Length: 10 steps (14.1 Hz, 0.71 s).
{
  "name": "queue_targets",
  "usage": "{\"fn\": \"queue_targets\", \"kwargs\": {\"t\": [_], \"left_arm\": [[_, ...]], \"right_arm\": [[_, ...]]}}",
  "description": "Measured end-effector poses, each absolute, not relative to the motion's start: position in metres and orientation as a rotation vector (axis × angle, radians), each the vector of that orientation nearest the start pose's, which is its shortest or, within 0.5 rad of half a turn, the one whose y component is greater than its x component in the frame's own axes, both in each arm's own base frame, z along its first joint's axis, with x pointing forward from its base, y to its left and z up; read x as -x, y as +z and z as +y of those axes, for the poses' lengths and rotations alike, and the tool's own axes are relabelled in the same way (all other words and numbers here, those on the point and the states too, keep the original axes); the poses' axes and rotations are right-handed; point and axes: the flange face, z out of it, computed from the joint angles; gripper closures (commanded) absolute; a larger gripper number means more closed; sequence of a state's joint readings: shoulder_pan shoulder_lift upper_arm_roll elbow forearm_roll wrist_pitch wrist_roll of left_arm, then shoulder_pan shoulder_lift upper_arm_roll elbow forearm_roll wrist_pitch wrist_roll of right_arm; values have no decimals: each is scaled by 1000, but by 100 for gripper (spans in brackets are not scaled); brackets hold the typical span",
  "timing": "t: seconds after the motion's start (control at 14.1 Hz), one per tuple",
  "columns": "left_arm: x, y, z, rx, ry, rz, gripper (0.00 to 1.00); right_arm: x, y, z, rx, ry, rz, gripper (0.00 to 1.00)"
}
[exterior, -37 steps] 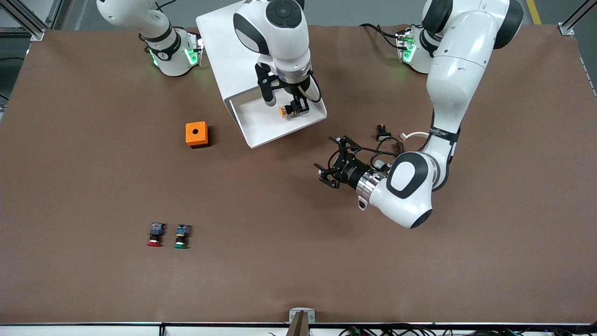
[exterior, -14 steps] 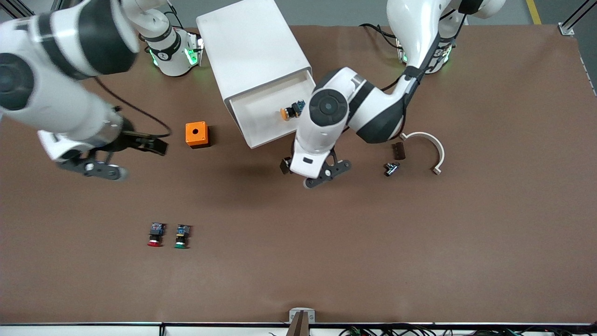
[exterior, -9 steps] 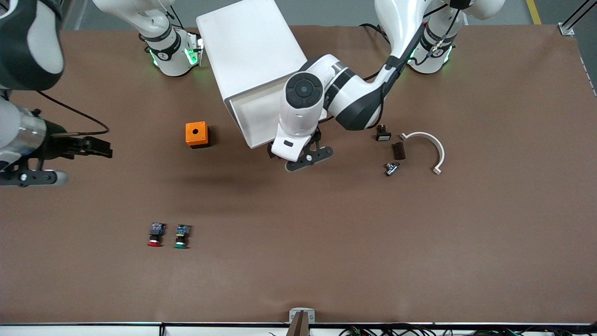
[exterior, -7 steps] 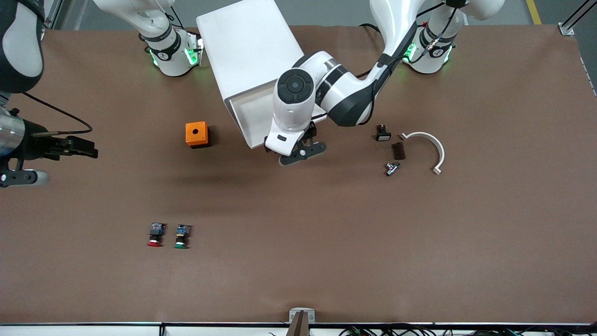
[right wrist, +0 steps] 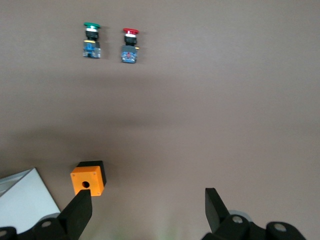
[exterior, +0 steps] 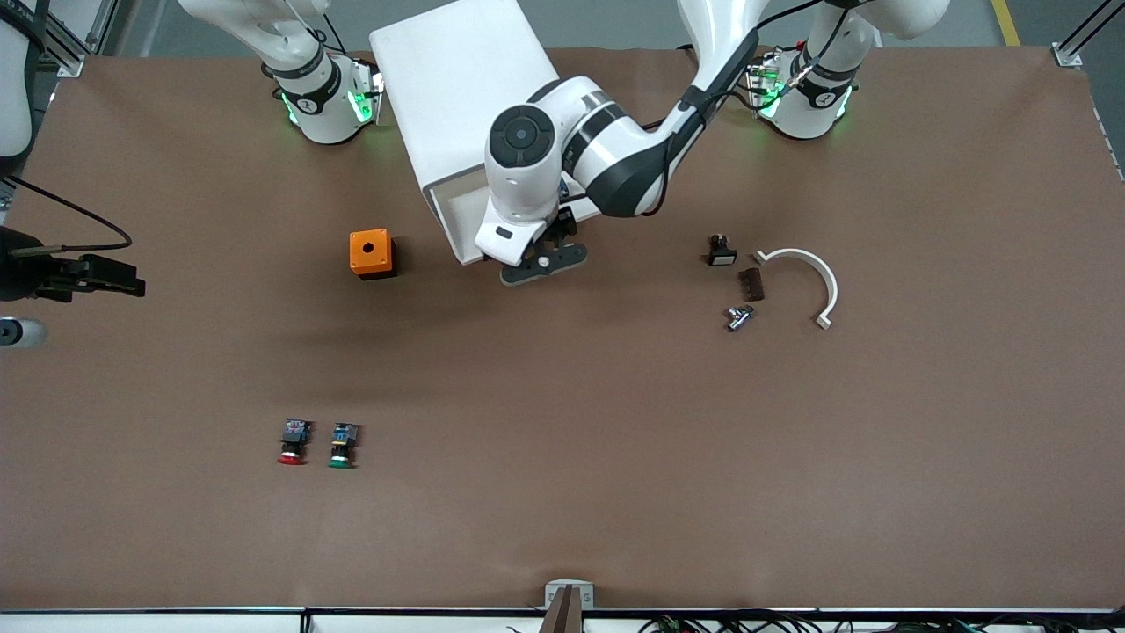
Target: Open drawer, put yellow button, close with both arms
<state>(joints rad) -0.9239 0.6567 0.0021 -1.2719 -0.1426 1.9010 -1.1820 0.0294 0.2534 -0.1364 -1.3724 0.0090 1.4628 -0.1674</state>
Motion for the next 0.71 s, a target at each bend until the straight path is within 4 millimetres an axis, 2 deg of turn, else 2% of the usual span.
{"fn": "queue_targets", "kwargs": {"t": [0.21,0.42,0.71], "left_arm": [[-404,359,-605,3110,235,-447,1],[-379,355,-619,3094,292,-480,1],[-377,349,-617,3088,474,-573,1]], "right_arm": [[-614,561,-58,3146,259,-92,0],[-614,562,-61,3147,252,-84,0],[-609,575,-62,3144,242,-79,0]]}}
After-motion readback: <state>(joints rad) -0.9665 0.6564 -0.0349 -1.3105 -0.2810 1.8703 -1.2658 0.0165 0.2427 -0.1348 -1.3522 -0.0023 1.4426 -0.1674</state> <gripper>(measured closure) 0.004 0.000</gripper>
